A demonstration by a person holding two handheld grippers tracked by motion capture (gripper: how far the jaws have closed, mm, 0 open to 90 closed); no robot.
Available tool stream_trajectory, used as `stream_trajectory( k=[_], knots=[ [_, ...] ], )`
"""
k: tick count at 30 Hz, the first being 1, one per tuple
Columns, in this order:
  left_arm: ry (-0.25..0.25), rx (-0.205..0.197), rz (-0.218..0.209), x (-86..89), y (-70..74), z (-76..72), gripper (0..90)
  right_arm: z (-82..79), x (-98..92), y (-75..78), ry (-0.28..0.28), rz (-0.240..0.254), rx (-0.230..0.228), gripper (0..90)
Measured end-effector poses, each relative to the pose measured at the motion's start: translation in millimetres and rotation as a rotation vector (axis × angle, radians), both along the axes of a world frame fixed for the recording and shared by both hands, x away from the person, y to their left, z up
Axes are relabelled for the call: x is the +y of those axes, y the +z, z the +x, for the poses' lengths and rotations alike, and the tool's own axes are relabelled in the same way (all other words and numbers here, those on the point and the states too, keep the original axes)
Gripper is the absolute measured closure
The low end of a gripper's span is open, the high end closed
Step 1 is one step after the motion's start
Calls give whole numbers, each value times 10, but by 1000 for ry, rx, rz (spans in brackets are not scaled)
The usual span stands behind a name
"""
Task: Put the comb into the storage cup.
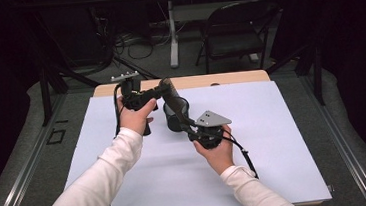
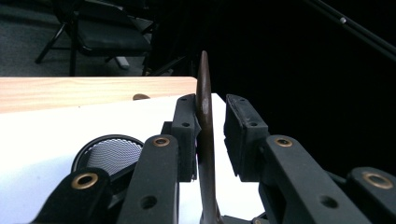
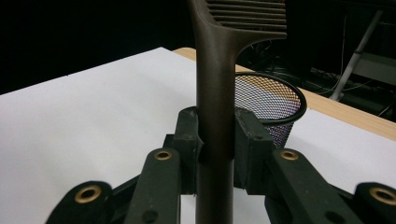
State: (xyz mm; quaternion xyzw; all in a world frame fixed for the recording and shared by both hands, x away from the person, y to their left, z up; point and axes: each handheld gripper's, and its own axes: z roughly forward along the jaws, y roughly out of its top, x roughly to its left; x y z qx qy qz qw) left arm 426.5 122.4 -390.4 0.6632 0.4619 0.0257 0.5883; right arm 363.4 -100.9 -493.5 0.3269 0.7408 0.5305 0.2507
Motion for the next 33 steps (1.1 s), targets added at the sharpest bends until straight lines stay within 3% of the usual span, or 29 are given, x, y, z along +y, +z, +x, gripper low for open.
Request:
stream_trajectory(
  k=[16,33],
  knots=[
    [11,30,-18,50,-37,18,826,-1,17,-14,2,-8,0,725],
    [21,59,-40,57,-58,30,839,2,24,-28,-2,-17,-1,725]
  ],
)
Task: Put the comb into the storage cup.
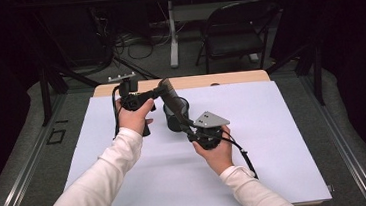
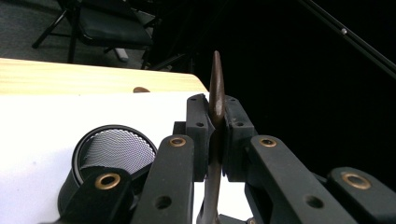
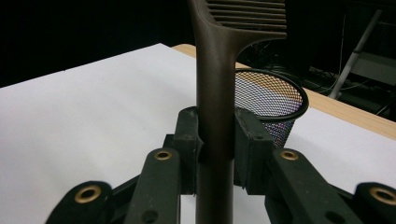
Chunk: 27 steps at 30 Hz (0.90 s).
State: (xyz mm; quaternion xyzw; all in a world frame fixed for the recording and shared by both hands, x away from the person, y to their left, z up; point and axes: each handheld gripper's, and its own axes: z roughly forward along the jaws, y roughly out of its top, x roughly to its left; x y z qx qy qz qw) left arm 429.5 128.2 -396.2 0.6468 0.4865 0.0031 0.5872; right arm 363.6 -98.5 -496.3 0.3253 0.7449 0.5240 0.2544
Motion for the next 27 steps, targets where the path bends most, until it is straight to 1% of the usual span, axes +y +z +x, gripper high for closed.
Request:
stream_trajectory(
  k=[12,16,27],
  knots=[
    [7,2,3,-10,-3,-1,840,5,2,-4,-1,0,7,724],
    [10,10,3,-6,-7,4,841,7,3,-5,0,1,10,724],
    [19,13,-7,-23,-12,16,842,14,-2,-4,-3,5,15,724]
  ],
)
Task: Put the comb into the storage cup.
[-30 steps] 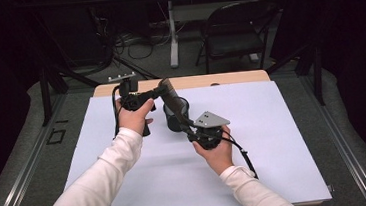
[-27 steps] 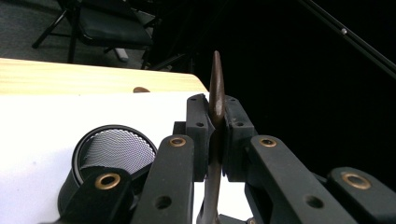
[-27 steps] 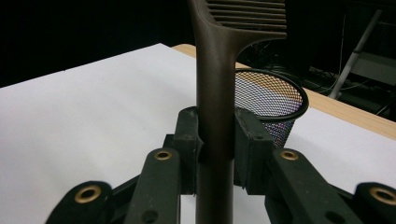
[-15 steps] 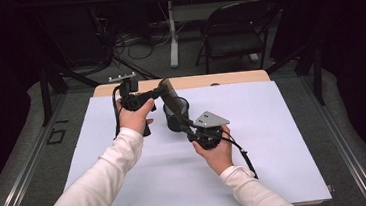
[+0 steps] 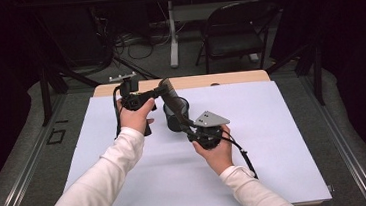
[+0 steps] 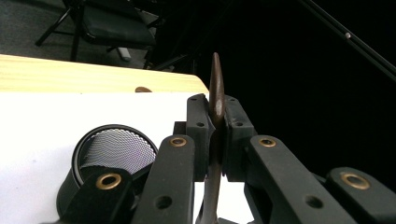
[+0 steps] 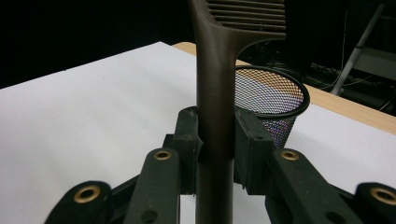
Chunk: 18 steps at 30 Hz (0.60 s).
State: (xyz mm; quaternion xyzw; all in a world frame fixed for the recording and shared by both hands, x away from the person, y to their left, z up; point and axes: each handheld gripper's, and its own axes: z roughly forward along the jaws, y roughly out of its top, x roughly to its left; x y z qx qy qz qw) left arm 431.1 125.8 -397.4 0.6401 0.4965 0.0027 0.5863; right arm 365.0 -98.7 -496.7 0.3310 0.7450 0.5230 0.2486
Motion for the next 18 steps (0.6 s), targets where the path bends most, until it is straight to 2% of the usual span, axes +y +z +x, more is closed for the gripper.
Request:
stream_trajectory(
  k=[18],
  knots=[
    [9,14,-11,-16,-18,31,843,6,-9,-1,-7,5,12,722]
  ],
)
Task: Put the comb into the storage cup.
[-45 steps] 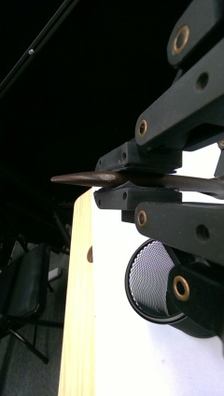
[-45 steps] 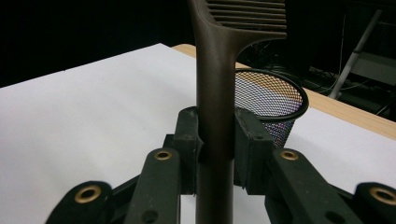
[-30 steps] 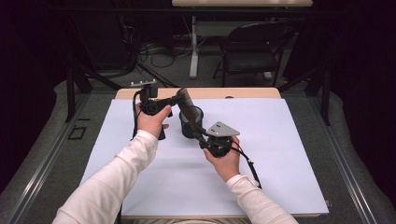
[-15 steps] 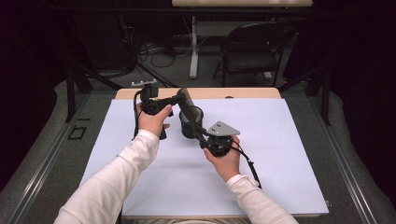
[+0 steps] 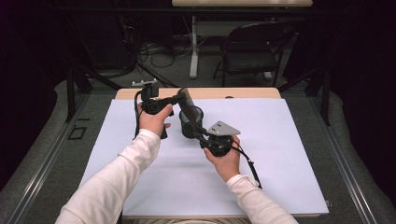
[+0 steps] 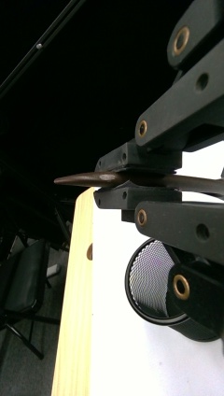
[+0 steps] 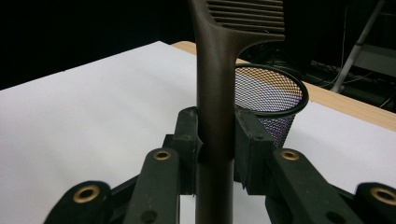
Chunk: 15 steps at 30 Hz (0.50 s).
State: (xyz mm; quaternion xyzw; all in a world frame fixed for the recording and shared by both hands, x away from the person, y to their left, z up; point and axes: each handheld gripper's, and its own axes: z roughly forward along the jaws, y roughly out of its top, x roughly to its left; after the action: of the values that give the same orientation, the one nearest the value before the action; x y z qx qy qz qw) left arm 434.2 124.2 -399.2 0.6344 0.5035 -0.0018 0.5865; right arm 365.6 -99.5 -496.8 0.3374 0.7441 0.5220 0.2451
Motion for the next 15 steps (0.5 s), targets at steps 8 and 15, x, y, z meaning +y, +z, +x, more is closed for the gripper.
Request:
stream_trajectory(
  k=[8,15],
  knots=[
    [4,5,-10,-12,-9,12,843,4,-6,1,-5,2,2,720],
    [6,11,-12,-19,-17,21,843,5,-14,5,-7,8,0,707]
  ],
)
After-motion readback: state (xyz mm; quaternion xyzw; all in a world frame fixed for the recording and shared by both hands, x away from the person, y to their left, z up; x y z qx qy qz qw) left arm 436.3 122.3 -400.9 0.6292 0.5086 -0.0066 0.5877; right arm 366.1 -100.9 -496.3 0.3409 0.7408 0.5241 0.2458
